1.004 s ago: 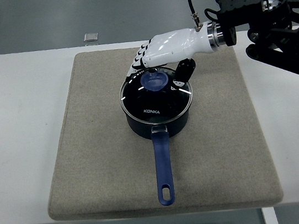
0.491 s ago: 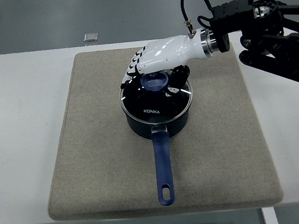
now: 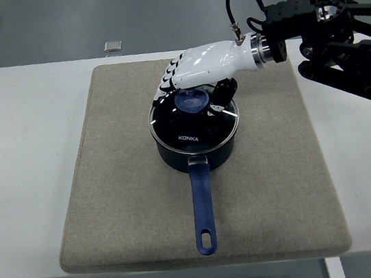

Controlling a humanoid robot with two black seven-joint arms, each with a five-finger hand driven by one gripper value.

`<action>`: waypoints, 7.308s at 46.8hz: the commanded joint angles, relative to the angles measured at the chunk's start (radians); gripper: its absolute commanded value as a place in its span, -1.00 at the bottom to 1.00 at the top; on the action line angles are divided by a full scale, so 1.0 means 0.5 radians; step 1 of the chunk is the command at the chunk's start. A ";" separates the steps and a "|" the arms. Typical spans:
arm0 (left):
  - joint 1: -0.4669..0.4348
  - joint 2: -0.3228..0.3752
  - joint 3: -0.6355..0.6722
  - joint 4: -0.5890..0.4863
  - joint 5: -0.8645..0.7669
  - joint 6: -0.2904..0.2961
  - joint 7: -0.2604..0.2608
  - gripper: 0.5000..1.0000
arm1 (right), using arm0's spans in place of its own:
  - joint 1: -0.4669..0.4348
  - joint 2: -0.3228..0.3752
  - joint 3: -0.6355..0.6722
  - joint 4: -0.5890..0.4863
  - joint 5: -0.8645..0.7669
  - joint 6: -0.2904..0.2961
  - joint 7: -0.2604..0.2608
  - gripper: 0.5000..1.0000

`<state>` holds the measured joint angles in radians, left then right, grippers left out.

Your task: Lift the pot lid and place it to the right of the pot.

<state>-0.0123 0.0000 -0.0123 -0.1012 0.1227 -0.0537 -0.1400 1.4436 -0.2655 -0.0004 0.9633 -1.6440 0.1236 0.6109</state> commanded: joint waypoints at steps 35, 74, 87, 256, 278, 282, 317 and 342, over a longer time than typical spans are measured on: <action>0.000 0.000 0.000 0.000 0.000 0.000 0.001 1.00 | -0.016 0.019 -0.051 -0.043 -0.019 -0.082 0.000 0.55; 0.000 0.000 0.000 0.000 0.000 0.000 0.001 1.00 | -0.016 0.046 -0.054 -0.098 -0.019 -0.112 0.000 0.55; 0.000 0.000 0.000 0.000 0.000 0.000 0.001 1.00 | -0.006 0.046 -0.054 -0.113 -0.038 -0.134 0.000 0.55; 0.000 0.000 0.000 0.000 0.000 0.000 -0.002 1.00 | 0.138 0.135 -0.076 -0.877 0.002 -0.140 0.000 -1.00; 0.000 0.000 0.000 0.000 0.000 0.000 -0.002 1.00 | 0.058 0.126 -0.110 -1.110 -0.001 -0.140 0.000 -1.00; 0.000 0.000 0.000 0.000 0.000 0.000 0.001 1.00 | 0.043 0.120 -0.113 -1.132 -0.007 -0.140 0.000 -1.00; 0.000 0.000 0.000 0.000 0.000 0.000 0.001 1.00 | -0.160 0.065 -0.275 -1.184 -0.004 -0.217 0.000 -1.00; 0.000 0.000 0.000 0.000 0.000 0.000 -0.002 1.00 | -0.264 0.065 -0.278 -1.181 0.002 -0.238 0.000 -1.00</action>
<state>-0.0123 0.0000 -0.0123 -0.1012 0.1228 -0.0537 -0.1403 1.3128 -0.2342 -0.1396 0.3726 -1.6440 0.0044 0.6109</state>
